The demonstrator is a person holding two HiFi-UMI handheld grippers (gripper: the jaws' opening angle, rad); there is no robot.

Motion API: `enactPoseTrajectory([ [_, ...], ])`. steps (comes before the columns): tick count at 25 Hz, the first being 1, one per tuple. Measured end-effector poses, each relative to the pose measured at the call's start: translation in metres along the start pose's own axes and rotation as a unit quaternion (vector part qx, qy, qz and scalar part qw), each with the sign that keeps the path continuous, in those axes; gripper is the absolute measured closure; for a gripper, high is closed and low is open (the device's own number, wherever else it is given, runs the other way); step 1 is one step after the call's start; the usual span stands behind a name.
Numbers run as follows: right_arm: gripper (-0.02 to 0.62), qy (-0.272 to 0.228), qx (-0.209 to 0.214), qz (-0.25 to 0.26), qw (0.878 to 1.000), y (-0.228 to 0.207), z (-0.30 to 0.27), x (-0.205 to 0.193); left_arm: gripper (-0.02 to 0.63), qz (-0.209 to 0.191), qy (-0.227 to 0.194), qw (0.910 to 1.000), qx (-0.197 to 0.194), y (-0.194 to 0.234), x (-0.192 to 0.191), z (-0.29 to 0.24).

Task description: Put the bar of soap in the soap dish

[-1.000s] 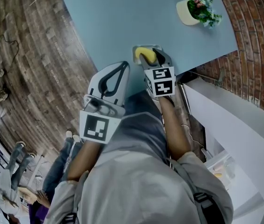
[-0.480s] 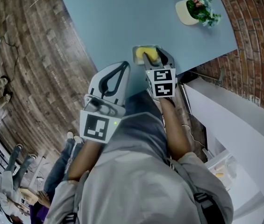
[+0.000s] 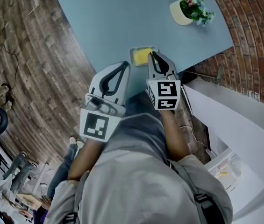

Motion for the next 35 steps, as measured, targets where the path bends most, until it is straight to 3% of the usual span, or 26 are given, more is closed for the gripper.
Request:
enactPoseTrajectory([
  [19, 0.581, -0.166, -0.047, -0.036, 0.984, -0.006, 0.114, 0.104, 0.603, 0.003, -0.029, 0.9975, -0.065, -0.024, 0.046, -0.006],
  [35, 0.583, -0.185, -0.063, -0.032, 0.980, 0.008, 0.149, 0.120, 0.603, -0.004, -0.007, 0.9974, -0.072, -0.031, 0.040, 0.000],
])
Point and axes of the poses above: the fingertips, and each gripper's own axes: z backward along the fingers, y to its left, x out of its top, the point moved 3 cm from there along z, backward along the fingers, and after that the axes turned 13 degrees about z, right-handed, at the moved point
